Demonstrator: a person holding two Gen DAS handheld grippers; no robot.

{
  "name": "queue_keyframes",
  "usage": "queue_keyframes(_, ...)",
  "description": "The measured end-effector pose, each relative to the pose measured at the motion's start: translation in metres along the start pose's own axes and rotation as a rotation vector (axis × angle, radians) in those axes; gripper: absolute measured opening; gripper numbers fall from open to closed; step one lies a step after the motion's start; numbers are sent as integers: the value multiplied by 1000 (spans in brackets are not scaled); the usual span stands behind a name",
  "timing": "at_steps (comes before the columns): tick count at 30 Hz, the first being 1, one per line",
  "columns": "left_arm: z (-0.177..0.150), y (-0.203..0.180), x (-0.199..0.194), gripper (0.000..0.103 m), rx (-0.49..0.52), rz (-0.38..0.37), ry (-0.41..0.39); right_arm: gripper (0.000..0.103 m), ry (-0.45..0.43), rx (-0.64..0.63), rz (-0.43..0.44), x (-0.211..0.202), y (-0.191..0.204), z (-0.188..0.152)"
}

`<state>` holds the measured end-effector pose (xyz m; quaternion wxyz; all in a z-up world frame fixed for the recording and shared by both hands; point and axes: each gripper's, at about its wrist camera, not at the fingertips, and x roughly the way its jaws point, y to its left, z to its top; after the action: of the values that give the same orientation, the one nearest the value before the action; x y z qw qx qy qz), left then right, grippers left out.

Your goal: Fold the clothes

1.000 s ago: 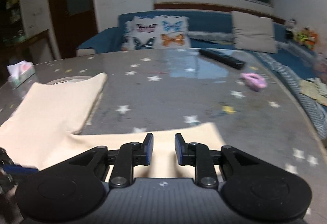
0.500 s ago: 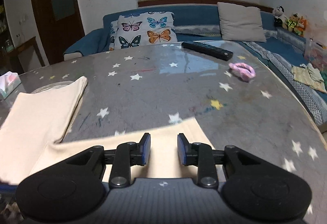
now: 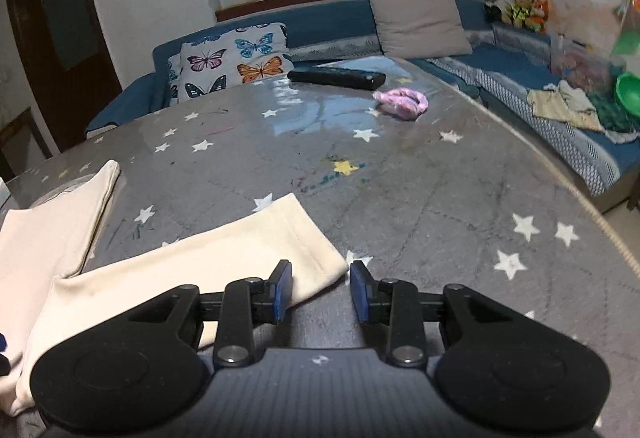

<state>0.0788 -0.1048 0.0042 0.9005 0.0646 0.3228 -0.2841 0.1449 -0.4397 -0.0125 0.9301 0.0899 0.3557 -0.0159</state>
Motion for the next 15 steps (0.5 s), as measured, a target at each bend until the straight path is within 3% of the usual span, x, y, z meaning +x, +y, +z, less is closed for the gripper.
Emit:
queue_keyframes(2,0,5,0,26,-17,20,7,22,-11,-2,6,2,1,-1)
queue_keyframes(3,1,7,1,26,-22,27,13,6,-12,3,12,2,1,0)
queue_keyframes(11,-4,1,20,26,-2,21,57,6,-75,33,60,-21,8,23)
queue_keyframes(15,-6,-2,22,27,8,24,45,6,-105,38,134,-42,25,43)
